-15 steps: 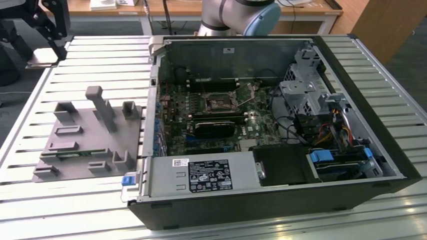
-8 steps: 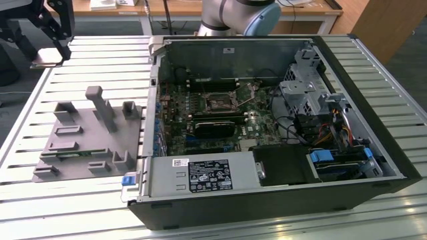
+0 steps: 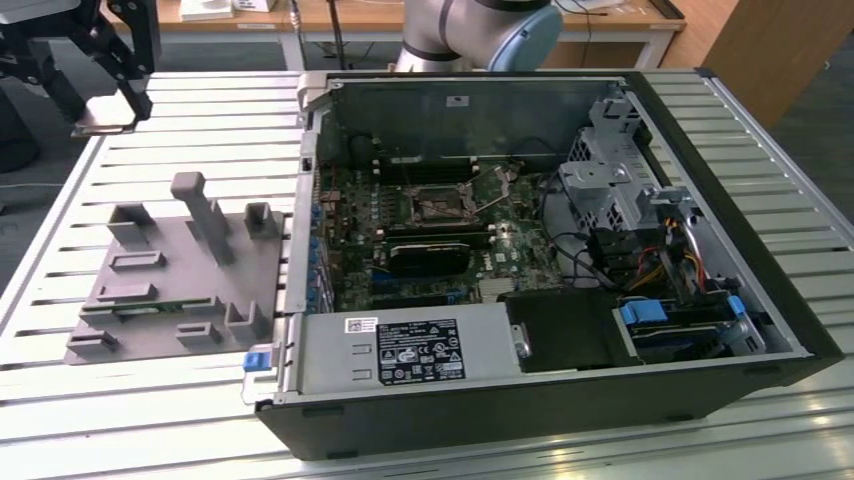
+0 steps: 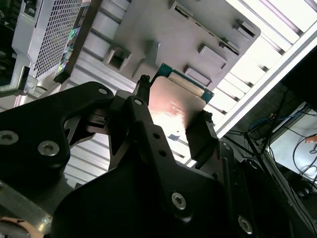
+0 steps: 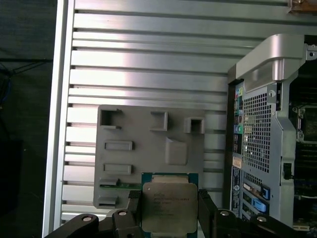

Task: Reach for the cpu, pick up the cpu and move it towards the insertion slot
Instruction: 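Pick up the cpu and move it towards the insertion slot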

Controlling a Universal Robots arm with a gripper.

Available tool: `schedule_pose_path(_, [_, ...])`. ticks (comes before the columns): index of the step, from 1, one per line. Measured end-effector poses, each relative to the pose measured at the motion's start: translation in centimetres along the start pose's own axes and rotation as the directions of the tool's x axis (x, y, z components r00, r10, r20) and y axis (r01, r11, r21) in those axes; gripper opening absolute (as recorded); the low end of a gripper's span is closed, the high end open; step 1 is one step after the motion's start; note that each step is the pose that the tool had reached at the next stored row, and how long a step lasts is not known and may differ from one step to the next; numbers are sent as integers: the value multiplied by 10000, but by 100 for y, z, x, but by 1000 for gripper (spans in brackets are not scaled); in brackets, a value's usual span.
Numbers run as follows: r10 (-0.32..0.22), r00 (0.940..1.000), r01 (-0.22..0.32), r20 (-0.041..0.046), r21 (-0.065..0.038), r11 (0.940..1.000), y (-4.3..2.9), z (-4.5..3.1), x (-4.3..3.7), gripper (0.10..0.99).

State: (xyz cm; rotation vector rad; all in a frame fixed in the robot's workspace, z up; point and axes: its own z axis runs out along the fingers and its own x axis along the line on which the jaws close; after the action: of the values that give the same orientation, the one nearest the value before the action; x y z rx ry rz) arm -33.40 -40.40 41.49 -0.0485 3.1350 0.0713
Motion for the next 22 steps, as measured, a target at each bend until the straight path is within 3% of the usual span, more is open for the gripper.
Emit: schedule_pose_path(22, [0,10000,0,1,0,10000,-6,1,-189,541])
